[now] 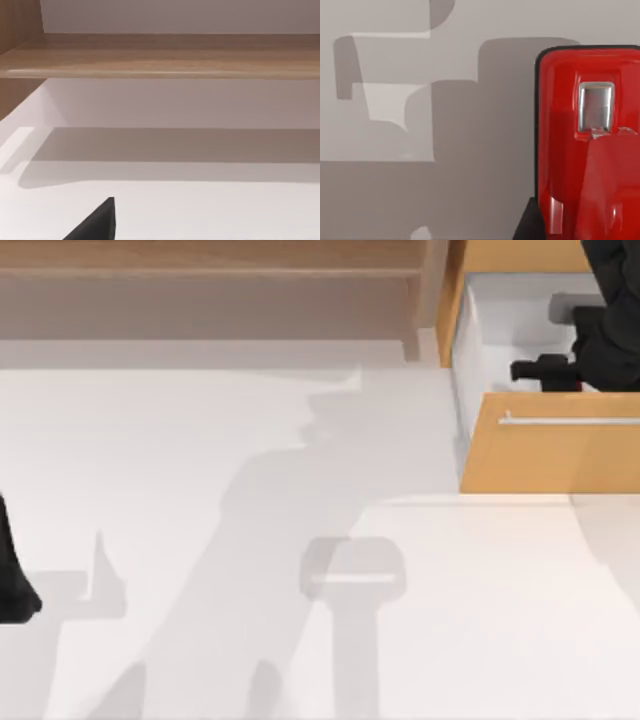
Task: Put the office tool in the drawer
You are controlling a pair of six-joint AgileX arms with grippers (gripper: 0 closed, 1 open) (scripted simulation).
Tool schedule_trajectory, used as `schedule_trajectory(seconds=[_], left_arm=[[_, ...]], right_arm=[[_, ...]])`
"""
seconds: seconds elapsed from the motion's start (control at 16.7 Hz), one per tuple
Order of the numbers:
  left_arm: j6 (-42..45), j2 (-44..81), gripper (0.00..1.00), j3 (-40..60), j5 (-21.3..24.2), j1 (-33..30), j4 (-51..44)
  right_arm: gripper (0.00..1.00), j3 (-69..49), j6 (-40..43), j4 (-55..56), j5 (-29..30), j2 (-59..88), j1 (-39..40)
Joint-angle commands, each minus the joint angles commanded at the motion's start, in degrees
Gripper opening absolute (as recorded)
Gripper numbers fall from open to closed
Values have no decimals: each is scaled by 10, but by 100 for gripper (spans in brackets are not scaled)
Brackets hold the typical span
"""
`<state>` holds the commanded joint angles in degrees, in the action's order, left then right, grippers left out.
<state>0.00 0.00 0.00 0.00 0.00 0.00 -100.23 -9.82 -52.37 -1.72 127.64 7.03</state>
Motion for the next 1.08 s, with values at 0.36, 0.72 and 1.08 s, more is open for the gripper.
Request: schedule_trajectory(seconds=[0.36,0.72,1.08], left_arm=[[0,0,100,0,0,0,0],[0,0,100,0,0,0,0],[0,0,100,0,0,0,0]], right_arm=[[30,0,0,0,0,0,0],[75,0,0,0,0,0,0],[100,0,0,0,0,0,0]])
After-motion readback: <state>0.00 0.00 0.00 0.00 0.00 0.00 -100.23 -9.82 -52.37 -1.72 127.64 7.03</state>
